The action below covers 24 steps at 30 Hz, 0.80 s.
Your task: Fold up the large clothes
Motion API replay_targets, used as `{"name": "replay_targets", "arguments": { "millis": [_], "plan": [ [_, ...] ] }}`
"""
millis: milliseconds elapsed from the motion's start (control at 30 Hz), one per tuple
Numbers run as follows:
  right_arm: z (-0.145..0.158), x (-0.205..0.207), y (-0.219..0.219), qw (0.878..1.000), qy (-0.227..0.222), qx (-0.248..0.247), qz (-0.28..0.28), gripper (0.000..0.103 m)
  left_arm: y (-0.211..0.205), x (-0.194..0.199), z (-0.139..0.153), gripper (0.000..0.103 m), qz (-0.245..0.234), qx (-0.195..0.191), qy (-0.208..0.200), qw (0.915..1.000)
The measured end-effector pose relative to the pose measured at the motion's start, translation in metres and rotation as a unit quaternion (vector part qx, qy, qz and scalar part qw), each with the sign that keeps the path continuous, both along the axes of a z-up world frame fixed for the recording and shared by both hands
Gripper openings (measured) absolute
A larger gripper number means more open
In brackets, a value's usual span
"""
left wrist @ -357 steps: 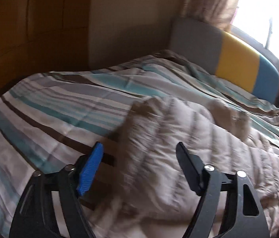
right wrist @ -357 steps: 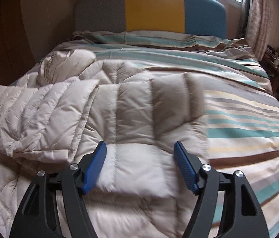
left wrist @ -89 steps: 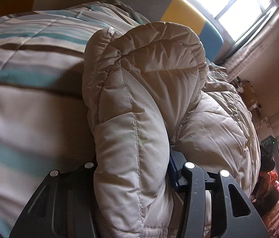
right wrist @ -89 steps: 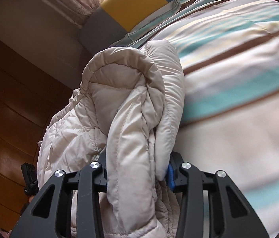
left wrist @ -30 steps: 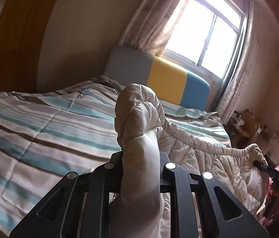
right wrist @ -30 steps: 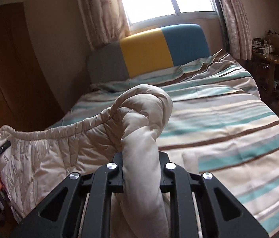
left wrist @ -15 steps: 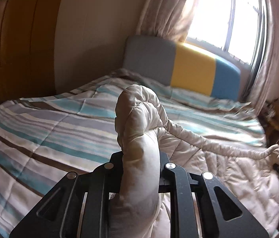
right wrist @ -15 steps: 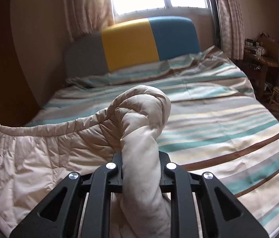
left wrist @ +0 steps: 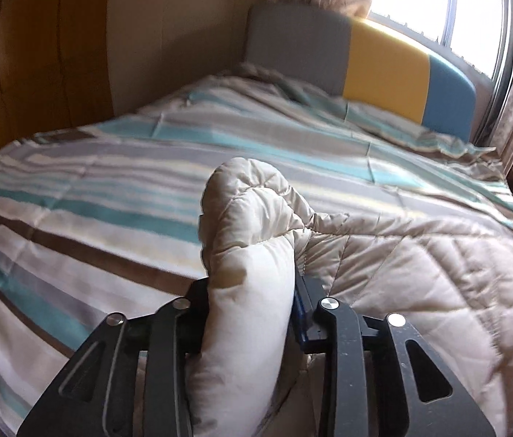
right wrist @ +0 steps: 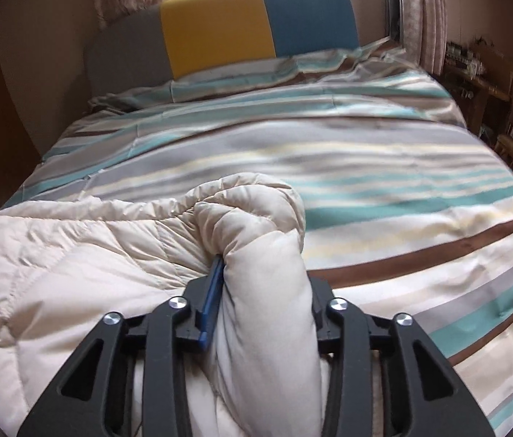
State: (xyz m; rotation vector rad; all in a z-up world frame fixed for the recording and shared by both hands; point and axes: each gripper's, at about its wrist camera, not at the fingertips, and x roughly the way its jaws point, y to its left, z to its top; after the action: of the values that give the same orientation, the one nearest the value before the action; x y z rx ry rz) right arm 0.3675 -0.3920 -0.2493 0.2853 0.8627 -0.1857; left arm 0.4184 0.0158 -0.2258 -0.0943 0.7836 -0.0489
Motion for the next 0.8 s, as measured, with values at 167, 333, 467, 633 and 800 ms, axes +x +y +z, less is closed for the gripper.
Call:
{"name": "replay_targets", "arguments": {
  "millis": [167, 333, 467, 633, 800],
  "plan": [
    [-0.008, 0.005, 0.008, 1.000, 0.015, -0.025, -0.004, 0.048, -0.002, 0.008, -0.016, 0.038, -0.002, -0.003, 0.025, 0.9997],
    [-0.010, 0.008, 0.017, 0.998, 0.020, -0.057, -0.010, 0.052, 0.000, 0.007, -0.017, 0.053, 0.012, -0.001, 0.029, 0.9995],
    [-0.009, 0.009, 0.019, 0.997, 0.021, -0.077, -0.015, 0.055, 0.006, 0.004, -0.011, 0.079, 0.041, 0.005, 0.038, 0.9984],
    [-0.010, 0.009, 0.019, 0.996, 0.026, -0.085, -0.022, 0.062, 0.004, -0.030, 0.034, 0.081, 0.088, 0.010, -0.003, 0.9960],
    [-0.008, 0.007, 0.022, 0.995, 0.026, -0.095, -0.026, 0.065, -0.025, -0.073, 0.078, 0.087, 0.076, -0.053, -0.089, 0.9917]
  ]
}}
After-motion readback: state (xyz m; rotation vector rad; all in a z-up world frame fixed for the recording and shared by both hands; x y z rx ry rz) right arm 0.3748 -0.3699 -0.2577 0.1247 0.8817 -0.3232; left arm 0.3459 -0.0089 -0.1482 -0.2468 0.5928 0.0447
